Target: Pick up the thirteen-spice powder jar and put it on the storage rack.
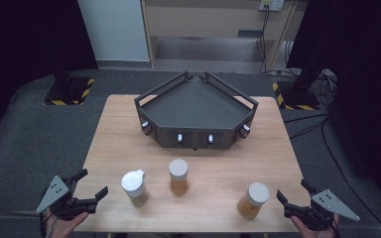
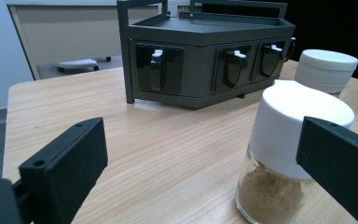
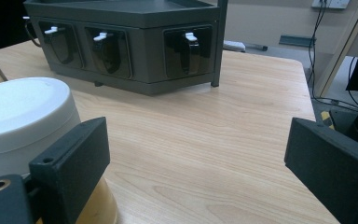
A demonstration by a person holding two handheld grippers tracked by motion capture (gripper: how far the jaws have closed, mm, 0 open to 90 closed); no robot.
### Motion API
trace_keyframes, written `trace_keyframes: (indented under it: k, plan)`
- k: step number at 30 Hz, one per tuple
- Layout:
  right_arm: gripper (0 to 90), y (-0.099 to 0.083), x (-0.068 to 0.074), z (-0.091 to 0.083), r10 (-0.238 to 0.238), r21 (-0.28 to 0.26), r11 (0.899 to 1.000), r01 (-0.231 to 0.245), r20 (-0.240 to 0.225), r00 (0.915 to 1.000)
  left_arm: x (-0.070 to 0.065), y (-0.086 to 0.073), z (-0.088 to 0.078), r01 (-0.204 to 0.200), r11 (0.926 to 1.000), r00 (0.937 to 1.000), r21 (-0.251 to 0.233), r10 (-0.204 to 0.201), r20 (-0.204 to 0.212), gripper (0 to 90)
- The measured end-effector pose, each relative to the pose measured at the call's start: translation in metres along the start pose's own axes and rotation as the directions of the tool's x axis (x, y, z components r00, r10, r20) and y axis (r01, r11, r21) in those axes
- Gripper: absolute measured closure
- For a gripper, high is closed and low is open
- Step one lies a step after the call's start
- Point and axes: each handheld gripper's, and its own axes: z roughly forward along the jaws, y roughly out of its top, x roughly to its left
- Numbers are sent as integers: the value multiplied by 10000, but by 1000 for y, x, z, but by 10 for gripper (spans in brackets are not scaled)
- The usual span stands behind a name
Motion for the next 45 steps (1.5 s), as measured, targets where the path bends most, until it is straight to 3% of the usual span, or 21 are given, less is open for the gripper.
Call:
trace_keyframes:
  k: [8,19,30,45]
  plan:
    - [67,0,0,0,48,-10,10000,-48,14,10000,-2,20,5,-80,10000,9995,58,79,292,9]
    - [69,-1,-1,-1,75,-55,10000,-75,21,10000,-9,35,20,-199,9997,9944,122,186,1041,8]
    - [69,-1,-1,-2,93,-75,9999,-93,18,10000,-19,35,47,-401,9983,9846,423,322,1720,8]
    - [72,-2,-2,-2,107,-122,9999,-107,17,9999,-23,22,77,-437,9941,9766,998,214,2140,51]
